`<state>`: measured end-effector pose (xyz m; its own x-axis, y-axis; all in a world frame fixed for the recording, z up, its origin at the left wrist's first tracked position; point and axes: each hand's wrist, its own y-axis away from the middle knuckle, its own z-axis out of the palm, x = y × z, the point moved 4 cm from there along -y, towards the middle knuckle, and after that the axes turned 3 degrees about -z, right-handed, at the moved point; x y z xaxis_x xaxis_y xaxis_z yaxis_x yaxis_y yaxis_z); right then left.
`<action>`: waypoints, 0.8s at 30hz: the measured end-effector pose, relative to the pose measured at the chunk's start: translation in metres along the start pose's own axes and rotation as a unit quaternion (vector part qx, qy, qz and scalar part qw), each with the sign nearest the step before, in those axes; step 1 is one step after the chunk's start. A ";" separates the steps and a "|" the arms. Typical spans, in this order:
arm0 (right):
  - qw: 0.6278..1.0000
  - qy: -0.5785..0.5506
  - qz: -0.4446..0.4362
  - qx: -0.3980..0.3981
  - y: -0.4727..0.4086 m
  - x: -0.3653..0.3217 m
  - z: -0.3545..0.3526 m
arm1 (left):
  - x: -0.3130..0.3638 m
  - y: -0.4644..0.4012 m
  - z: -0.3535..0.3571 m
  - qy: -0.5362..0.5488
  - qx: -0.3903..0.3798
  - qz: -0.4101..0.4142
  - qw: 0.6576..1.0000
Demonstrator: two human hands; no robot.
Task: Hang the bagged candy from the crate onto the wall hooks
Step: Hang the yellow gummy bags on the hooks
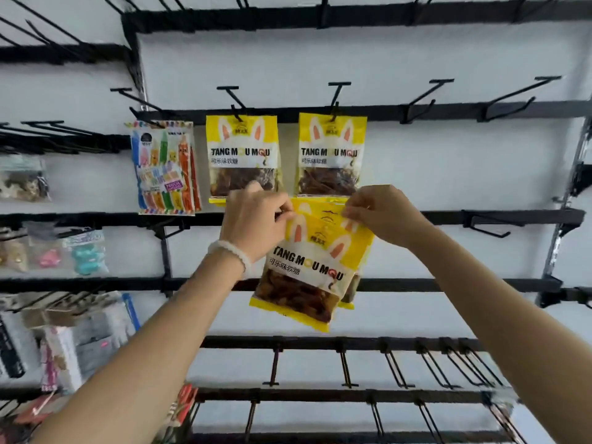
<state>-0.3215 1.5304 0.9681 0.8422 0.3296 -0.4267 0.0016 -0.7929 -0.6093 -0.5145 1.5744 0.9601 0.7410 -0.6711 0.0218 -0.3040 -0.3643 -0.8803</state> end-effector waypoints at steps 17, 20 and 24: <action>0.976 -0.081 0.030 0.198 -0.101 -0.017 -0.079 | 0.012 -0.136 -0.018 -0.090 -0.012 -0.023 0.996; 0.976 -0.069 0.038 0.204 -0.123 -0.011 -0.078 | 0.004 -0.146 -0.006 -0.069 -0.020 -0.038 0.997; 0.972 -0.045 0.043 0.224 -0.143 -0.002 -0.076 | -0.006 -0.161 0.009 -0.055 -0.015 -0.040 0.998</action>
<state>-0.2821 1.6045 1.1072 0.7786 0.3305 -0.5335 -0.3197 -0.5226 -0.7903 -0.4647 1.6425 1.0972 0.8240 -0.5653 0.0381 -0.2574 -0.4334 -0.8636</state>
